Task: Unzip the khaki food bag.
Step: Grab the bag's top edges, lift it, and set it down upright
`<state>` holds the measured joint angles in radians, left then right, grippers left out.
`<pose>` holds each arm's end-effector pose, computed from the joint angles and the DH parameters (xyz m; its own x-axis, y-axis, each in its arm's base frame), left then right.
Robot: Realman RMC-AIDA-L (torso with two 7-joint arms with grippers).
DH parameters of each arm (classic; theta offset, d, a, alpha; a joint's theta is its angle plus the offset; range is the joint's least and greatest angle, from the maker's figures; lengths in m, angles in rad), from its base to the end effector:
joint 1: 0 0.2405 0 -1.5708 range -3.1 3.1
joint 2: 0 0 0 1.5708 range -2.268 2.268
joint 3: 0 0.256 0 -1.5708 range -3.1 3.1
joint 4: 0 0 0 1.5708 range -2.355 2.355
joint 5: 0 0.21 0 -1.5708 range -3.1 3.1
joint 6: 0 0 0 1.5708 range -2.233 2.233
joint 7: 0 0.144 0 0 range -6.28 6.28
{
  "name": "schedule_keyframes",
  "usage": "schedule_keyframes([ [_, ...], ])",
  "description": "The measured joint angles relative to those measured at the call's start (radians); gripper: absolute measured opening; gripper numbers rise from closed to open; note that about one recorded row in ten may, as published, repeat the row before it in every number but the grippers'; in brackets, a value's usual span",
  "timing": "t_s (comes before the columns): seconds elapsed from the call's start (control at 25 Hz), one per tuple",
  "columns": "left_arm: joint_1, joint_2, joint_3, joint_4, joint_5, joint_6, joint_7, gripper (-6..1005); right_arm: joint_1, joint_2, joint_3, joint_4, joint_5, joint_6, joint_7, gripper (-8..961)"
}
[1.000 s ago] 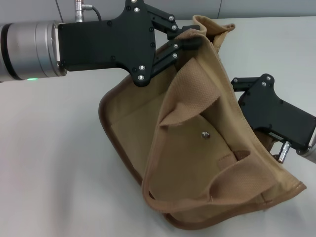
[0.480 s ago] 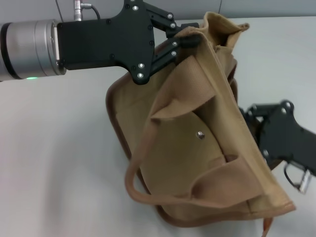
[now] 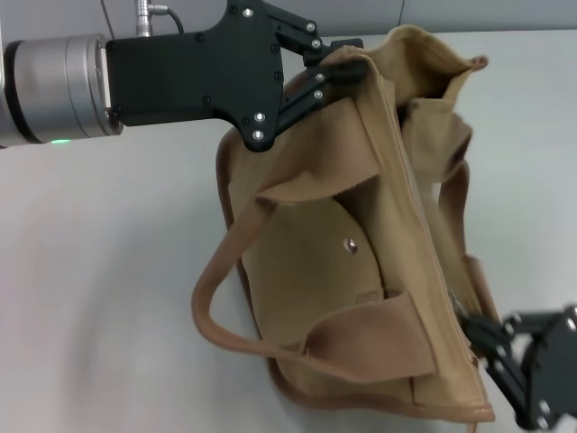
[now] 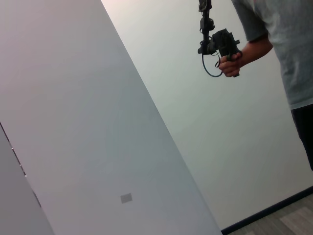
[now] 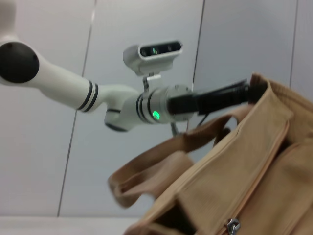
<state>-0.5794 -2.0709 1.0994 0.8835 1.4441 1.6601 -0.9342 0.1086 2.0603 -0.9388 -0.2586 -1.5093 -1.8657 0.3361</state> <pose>-0.1332 0.3389 0.0186 0.6448 -0.4586 0.6115 -0.2696 -0.8851 -0.3795 0.3143 0.1575 -0.0265 0.6931 0.1928 -0.6946 -0.2265 -0.8565 -0.4637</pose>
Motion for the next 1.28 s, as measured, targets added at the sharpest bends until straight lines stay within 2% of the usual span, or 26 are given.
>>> schedule_keyframes([
  [0.08,-0.002,0.000,-0.001,0.000,0.000,-0.002,0.000,94,-0.037,-0.014,0.001,0.005,-0.023,0.000,0.005,81],
  [0.36,-0.010,0.001,0.004,0.000,0.000,-0.010,0.000,99,-0.076,-0.024,0.015,0.023,-0.038,-0.001,0.009,108],
  [0.56,-0.010,0.001,0.005,-0.001,0.000,-0.011,0.000,102,-0.080,-0.015,0.158,0.051,-0.024,-0.030,0.085,128],
  [0.72,-0.010,0.000,0.005,-0.006,0.000,-0.010,0.000,104,-0.078,-0.029,0.220,0.041,-0.025,-0.042,0.203,143],
  [0.92,-0.007,0.000,0.002,-0.011,0.000,-0.012,0.003,107,-0.080,-0.033,0.291,0.039,-0.026,-0.025,0.203,163],
  [1.24,-0.001,-0.001,-0.001,-0.058,-0.014,-0.011,0.028,112,-0.081,-0.030,0.355,0.026,-0.025,0.003,0.207,622],
  [1.28,0.000,0.000,-0.001,-0.061,-0.014,-0.011,0.030,113,-0.079,-0.030,0.359,0.025,-0.026,0.006,0.207,644],
])
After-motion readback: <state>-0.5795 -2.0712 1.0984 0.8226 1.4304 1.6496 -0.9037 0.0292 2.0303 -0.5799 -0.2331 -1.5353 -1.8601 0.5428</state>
